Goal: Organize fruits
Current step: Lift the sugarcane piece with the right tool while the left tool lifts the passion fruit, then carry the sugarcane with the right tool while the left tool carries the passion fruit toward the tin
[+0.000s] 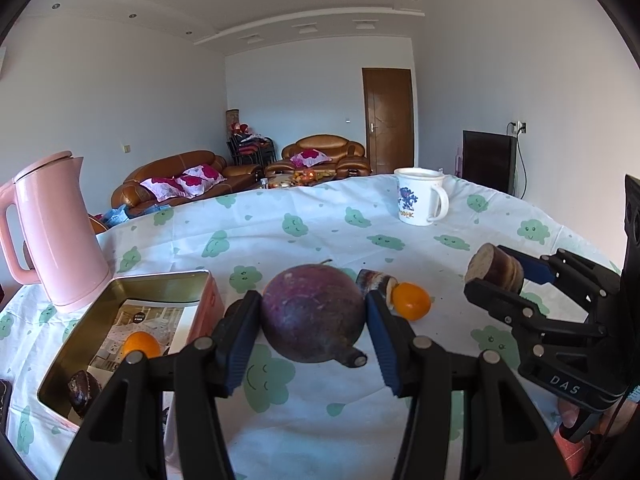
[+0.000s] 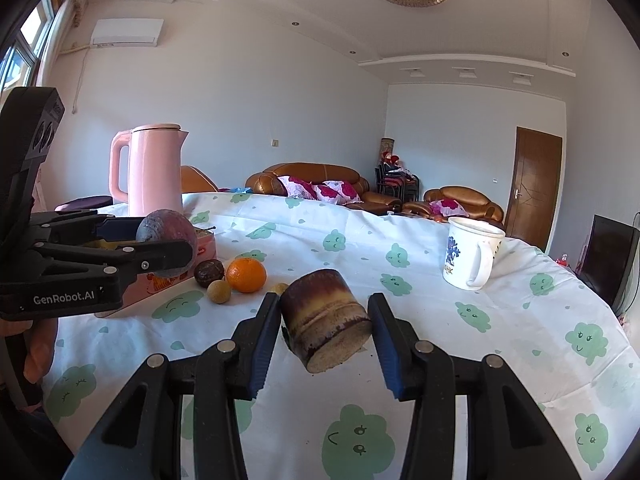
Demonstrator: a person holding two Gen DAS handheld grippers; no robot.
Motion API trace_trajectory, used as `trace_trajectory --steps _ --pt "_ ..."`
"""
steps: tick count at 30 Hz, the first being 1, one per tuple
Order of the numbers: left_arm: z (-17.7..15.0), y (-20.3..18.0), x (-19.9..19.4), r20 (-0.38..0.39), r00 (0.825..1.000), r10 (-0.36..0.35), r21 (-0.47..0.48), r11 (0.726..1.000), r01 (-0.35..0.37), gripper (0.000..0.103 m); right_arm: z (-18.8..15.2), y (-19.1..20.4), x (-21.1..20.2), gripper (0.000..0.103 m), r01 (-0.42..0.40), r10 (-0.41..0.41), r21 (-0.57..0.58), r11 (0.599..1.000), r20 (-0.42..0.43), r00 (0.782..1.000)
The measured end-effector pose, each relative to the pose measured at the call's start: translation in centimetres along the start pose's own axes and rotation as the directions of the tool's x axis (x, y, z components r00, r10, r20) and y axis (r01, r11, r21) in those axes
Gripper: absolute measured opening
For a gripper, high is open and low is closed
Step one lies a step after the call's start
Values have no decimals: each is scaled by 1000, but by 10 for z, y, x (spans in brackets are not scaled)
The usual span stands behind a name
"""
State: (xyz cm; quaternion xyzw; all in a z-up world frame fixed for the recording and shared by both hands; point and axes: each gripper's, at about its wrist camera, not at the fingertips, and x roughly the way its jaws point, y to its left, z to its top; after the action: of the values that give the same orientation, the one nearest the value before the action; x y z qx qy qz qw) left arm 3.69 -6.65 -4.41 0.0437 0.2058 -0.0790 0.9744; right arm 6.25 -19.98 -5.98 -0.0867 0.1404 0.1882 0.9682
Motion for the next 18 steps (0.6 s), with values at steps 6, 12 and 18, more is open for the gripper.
trace_trajectory --steps 6,12,18 --pt "1 1 -6 21 1000 5 0 1000 -5 54 -1 2 -4 47 -1 1 -10 1000 27 1000" --pt "2 1 -14 53 998 18 6 1000 -18 54 -2 2 -8 47 1 0 -16 1000 52 999" --pt "4 2 -19 78 997 29 8 1000 -29 54 -2 4 -12 47 0 2 -26 1000 77 997"
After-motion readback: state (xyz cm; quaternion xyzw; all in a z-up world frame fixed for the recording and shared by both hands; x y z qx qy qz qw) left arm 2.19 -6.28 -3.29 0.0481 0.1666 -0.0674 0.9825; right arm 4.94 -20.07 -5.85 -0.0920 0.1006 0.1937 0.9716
